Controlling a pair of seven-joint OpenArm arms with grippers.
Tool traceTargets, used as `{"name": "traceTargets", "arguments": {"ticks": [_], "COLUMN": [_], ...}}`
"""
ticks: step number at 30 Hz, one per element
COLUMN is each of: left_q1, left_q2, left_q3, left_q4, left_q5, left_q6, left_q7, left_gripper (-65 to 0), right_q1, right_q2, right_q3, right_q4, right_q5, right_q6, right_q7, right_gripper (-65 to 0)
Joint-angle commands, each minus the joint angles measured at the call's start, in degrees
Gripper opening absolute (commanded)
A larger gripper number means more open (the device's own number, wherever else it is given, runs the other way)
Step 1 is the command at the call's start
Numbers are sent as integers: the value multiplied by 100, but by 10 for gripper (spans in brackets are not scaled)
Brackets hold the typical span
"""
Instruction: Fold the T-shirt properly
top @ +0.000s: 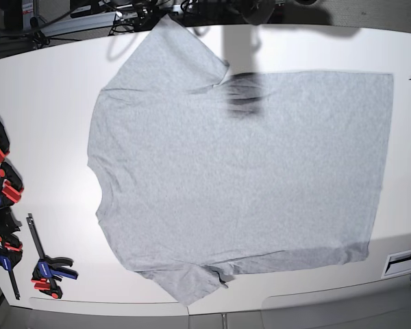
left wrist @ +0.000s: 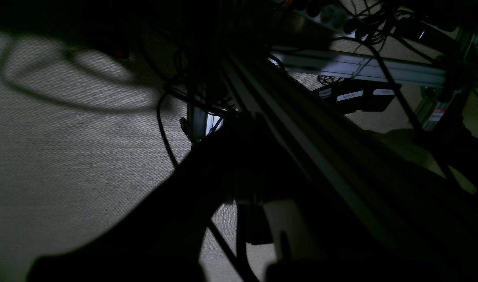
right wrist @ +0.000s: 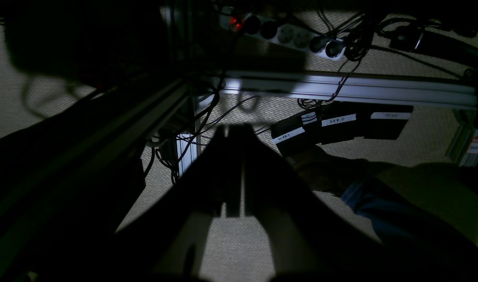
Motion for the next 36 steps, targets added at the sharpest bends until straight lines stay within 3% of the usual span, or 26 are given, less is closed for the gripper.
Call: {"name": "traceTargets", "arguments": {"ticks": [1, 26, 36], "left_q1": [17, 52, 1189], "left_q2": [46, 44, -85], "left_q3": [9, 9, 9], "left_q4": [26, 48, 1255], "left_q5": [9, 7, 4], "left_q6": [-68, -68, -63], "left_q7": [-59, -44, -306], "left_gripper": [-650, -650, -650], "right_q1": [44, 15, -1075], "right_q2": [31, 46, 157], "right_q3": [-4, -4, -4], "right_q4": [44, 46, 1034], "right_q5": [13, 13, 13], "right_q6": [15, 17, 15], "right_q7": [68, 70, 640], "right_gripper": [-650, -650, -650]}}
